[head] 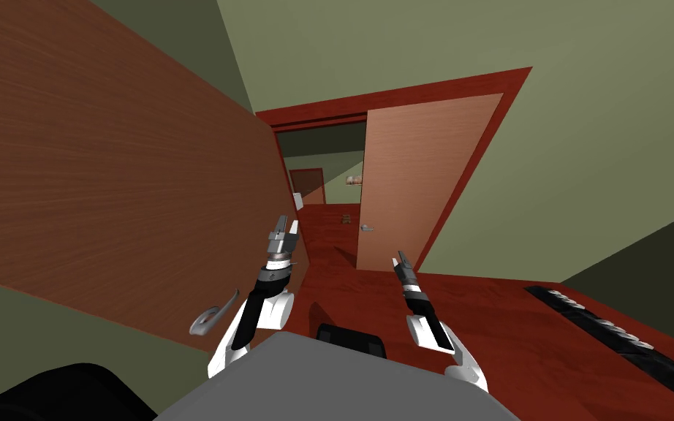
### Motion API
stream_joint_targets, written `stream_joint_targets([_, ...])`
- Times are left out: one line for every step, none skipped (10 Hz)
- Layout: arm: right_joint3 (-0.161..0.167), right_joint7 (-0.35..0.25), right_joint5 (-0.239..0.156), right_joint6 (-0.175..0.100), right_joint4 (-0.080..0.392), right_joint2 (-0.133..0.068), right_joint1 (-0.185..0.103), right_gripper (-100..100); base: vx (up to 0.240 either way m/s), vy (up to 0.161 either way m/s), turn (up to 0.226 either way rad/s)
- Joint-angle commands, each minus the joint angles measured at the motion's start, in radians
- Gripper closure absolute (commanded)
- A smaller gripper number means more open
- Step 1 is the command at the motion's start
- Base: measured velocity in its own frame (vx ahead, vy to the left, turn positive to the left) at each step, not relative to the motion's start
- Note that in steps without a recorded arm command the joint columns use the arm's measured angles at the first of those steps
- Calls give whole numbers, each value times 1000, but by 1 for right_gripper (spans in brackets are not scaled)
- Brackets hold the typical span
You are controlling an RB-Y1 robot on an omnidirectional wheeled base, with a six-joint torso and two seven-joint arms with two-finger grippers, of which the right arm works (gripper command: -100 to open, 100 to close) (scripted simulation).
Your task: Pull the door open
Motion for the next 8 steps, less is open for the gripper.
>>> stream_joint_targets([2, -7, -2, -17, 48, -6, -14, -100, 104, 29, 26])
stream_joint_targets([3, -12, -3, -25, 72, -10, -24, -100, 98, 45, 37])
stream_joint_targets([4, -16, -4, -34, 102, -14, -34, -100, 97, 43, 25])
stream_joint_targets([4, -16, -4, -34, 107, -14, -34, -100, 74, 23, 3])
stream_joint_targets([5, -20, -5, -43, 137, -18, -44, -100, 62, 24, 19])
stream_joint_targets([5, -25, -6, -52, 167, -21, -54, -100, 81, 31, 30])
stream_joint_targets([6, -29, -7, -61, 195, -25, -63, -100, 90, 35, 33])
stream_joint_targets([7, -33, -8, -69, 218, -28, -72, -100, 102, 40, 32])
